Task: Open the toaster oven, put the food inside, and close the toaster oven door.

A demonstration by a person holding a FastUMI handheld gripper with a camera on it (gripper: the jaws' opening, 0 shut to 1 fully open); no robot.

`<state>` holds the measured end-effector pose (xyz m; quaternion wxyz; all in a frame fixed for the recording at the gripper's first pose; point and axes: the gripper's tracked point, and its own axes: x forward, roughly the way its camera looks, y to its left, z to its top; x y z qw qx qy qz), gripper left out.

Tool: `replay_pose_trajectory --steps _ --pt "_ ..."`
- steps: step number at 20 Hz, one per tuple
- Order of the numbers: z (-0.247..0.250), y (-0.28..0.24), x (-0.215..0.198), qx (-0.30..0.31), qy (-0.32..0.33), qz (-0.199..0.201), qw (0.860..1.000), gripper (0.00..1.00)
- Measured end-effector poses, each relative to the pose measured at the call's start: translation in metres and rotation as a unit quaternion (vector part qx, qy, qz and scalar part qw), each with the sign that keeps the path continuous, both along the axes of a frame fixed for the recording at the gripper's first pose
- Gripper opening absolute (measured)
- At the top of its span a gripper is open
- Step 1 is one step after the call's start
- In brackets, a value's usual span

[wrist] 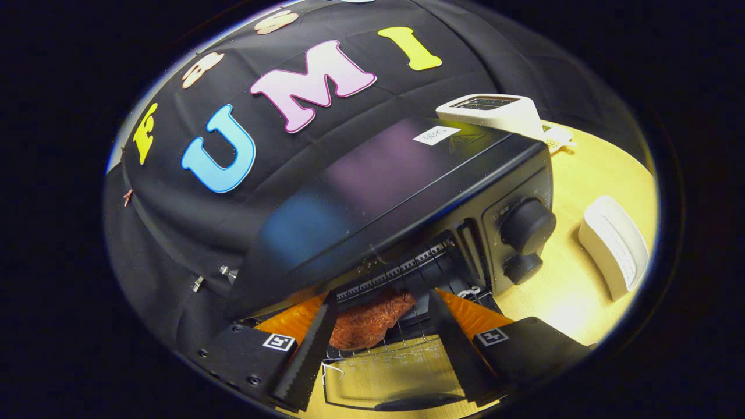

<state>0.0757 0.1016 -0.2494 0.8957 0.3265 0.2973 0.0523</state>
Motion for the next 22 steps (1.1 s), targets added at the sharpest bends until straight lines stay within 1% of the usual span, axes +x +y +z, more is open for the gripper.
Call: replay_pose_trajectory --steps 4,6,11,15,19,22 --pt "-0.006 -0.004 -0.039 -0.042 0.035 0.03 0.998 0.96" --pt "-0.003 0.001 -0.059 -0.053 0.045 0.059 0.996 0.96" --pt "0.008 -0.003 -0.105 -0.105 0.046 0.107 0.988 0.97" --pt "0.008 0.004 -0.139 -0.146 0.049 0.145 0.977 0.98" --pt "-0.014 0.02 -0.173 -0.174 0.075 0.19 0.963 0.98" --pt "-0.038 0.026 -0.185 -0.195 0.105 0.202 0.954 0.99"
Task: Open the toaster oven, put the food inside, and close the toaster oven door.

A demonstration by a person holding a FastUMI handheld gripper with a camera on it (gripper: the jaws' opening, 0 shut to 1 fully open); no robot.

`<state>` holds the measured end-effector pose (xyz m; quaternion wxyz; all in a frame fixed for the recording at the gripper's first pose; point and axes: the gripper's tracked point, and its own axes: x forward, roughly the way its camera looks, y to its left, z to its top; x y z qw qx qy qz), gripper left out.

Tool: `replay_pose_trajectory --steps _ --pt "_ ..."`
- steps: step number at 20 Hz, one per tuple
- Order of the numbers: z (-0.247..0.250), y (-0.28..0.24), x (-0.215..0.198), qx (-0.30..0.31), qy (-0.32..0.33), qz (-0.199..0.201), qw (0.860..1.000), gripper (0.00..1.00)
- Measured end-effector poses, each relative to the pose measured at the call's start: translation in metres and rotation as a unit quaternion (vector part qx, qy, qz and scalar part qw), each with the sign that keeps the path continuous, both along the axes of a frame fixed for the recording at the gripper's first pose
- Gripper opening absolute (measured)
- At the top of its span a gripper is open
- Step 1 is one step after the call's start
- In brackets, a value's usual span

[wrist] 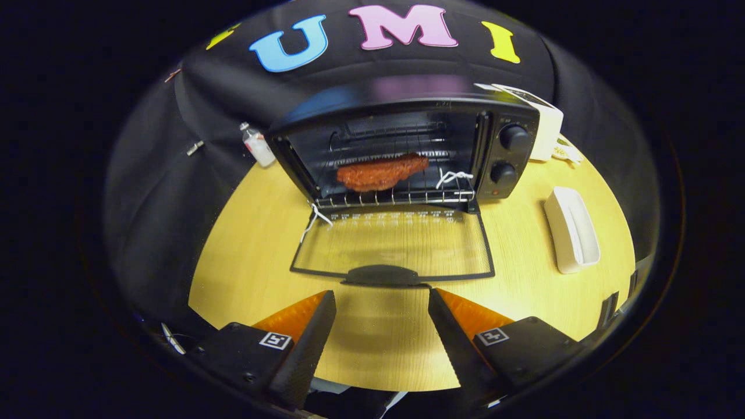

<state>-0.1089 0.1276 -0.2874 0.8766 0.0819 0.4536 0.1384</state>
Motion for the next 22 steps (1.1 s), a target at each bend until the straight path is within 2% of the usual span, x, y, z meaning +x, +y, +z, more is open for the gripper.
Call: replay_pose_trajectory --steps 8,16,22 --pt "-0.046 0.013 -0.006 -0.049 0.035 0.013 0.998 0.99" --pt "-0.07 0.02 0.006 -0.063 0.047 -0.012 0.997 0.99" --pt "-0.069 0.019 0.018 -0.07 0.03 -0.029 0.997 0.96"
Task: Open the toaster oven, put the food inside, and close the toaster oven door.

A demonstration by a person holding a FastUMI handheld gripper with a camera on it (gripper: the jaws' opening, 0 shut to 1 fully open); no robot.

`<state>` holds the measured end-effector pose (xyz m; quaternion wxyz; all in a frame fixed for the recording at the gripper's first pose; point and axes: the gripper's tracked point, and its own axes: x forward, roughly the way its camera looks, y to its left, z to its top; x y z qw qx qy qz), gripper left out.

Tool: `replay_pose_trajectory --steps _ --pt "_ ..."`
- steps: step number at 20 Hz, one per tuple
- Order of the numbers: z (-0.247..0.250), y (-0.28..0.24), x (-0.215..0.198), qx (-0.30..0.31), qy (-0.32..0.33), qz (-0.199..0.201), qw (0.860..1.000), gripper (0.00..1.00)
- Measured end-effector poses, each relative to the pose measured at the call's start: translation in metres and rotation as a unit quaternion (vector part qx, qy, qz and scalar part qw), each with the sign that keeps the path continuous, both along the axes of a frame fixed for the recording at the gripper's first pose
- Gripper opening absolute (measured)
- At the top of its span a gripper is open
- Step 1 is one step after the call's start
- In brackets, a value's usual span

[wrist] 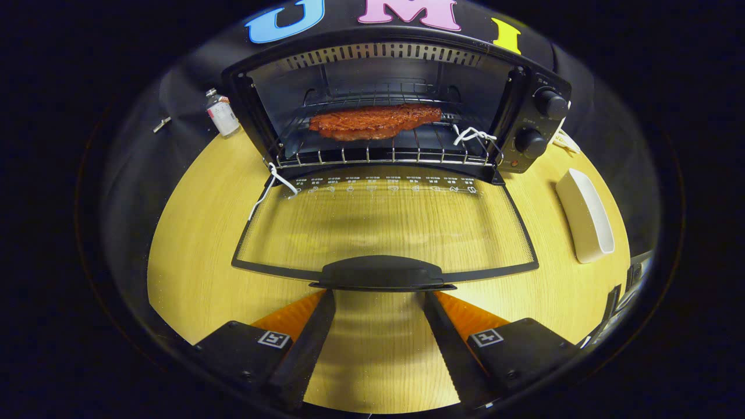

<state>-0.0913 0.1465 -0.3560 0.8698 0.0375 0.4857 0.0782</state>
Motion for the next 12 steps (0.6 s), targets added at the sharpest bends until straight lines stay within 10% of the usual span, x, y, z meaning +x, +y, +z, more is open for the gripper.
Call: replay_pose_trajectory --steps 12 --pt "0.058 -0.006 -0.005 0.023 -0.048 -0.009 0.999 0.95"
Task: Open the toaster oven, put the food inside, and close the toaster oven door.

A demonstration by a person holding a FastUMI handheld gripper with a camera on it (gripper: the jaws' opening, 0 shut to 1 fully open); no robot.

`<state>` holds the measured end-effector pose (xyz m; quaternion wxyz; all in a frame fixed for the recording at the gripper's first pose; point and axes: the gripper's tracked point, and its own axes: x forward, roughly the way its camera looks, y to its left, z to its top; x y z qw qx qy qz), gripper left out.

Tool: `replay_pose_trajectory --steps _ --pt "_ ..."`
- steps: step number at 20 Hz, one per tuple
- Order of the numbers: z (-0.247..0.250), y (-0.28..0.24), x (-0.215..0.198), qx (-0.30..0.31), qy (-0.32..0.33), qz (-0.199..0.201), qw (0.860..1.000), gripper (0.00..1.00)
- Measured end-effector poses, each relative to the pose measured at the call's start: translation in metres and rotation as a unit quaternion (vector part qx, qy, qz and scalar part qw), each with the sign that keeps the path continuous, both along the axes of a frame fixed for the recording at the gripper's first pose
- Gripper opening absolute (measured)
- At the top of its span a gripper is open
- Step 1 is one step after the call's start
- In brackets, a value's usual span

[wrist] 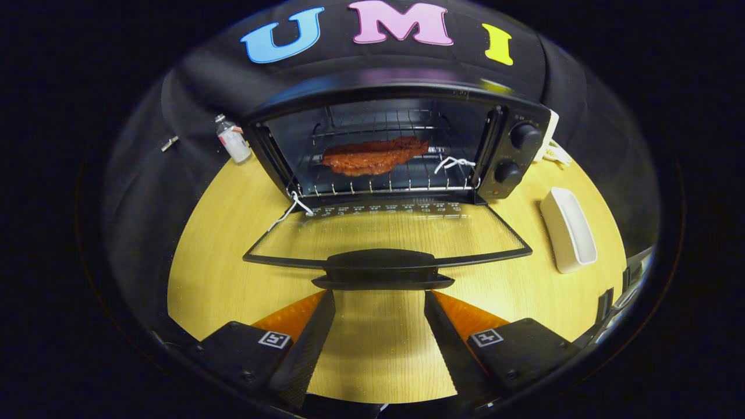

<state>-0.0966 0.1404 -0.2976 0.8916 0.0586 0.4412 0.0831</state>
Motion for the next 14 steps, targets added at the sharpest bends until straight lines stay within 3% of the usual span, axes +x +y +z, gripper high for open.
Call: replay_pose_trajectory --steps 6,14 --pt "0.054 -0.006 0.014 -0.037 -0.094 0.022 0.995 0.96" --pt "0.071 -0.003 0.034 -0.03 -0.113 0.01 0.993 0.97"
